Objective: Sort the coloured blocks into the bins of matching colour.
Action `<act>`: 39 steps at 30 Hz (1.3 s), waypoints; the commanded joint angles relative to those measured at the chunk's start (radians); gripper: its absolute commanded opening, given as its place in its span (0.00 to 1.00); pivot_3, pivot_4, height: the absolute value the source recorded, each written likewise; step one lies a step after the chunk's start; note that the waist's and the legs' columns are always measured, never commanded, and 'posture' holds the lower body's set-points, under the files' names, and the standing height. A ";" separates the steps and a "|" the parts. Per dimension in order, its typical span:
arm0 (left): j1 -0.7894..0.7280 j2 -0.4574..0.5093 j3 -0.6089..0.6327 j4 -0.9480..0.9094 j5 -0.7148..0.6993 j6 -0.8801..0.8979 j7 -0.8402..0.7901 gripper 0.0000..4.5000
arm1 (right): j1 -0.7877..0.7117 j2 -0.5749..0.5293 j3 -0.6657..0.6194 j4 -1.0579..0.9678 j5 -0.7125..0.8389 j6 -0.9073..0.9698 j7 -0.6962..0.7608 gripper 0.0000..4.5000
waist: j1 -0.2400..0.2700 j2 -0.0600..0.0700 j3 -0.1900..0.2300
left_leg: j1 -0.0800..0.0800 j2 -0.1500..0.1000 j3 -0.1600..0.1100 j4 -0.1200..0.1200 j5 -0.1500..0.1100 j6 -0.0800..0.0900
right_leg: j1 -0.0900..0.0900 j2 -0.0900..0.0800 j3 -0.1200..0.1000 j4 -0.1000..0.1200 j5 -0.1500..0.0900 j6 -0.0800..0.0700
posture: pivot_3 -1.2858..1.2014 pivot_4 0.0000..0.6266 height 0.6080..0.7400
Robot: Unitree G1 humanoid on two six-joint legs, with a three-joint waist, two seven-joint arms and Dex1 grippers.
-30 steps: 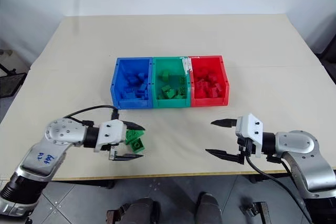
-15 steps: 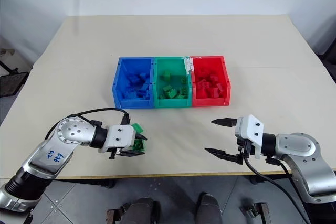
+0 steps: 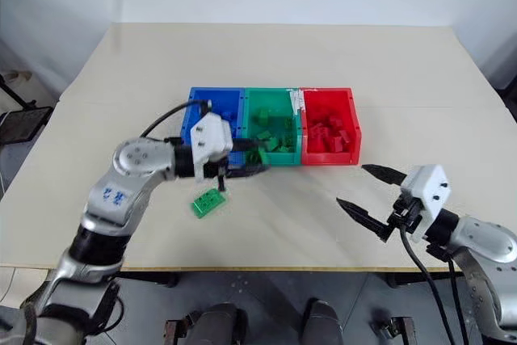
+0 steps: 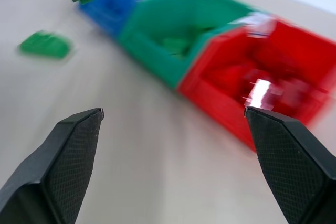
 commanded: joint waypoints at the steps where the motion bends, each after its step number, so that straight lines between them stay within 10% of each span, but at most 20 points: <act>1: -0.087 -0.052 -0.017 0.168 0.076 -0.079 0.096 0.33 | 0.022 0.052 -0.105 -0.057 0.043 0.002 -0.107 1.00 | 0.001 0.000 0.000 | 0.000 0.000 0.000 0.000 0.000 0.000 | 0.000 0.000 0.000 0.000 0.000 0.000 | 0.52 0.24 1.00; 7: -0.186 -0.145 0.003 0.398 0.085 -0.170 0.150 0.33 | 0.075 0.064 -0.156 -0.059 0.039 -0.019 -0.123 1.00 | 0.001 0.000 0.000 | -0.001 -0.001 0.001 0.000 -0.001 0.001 | 0.000 0.000 0.000 -0.002 0.000 0.000 | 0.52 0.24 1.00; 16: -0.131 -0.077 0.054 0.334 0.035 -0.190 0.056 0.99 | 0.022 0.010 -0.026 0.003 -0.013 -0.063 0.000 1.00 | -0.023 0.000 0.000 | 0.000 -0.001 0.002 -0.001 -0.001 0.002 | 0.000 0.000 0.001 -0.002 0.000 0.000 | 0.52 0.24 1.00; 31: 0.591 0.470 0.532 -0.062 -0.251 -0.122 -0.292 0.99 | -0.361 -0.057 0.332 0.191 -0.081 -0.097 0.312 1.00 | -0.047 0.000 0.000 | 0.001 0.000 0.000 -0.002 -0.002 0.001 | 0.000 0.000 0.001 -0.001 0.000 0.001 | 0.52 0.24 1.00; 39: 0.814 0.525 0.612 -0.036 -0.189 -0.252 -0.299 0.99 | -0.473 -0.028 0.429 0.263 -0.122 -0.115 0.377 1.00 | -0.025 0.000 0.001 | 0.001 0.002 0.002 -0.003 -0.003 0.001 | -0.001 0.001 0.001 -0.002 0.000 0.001 | 0.52 0.24 1.00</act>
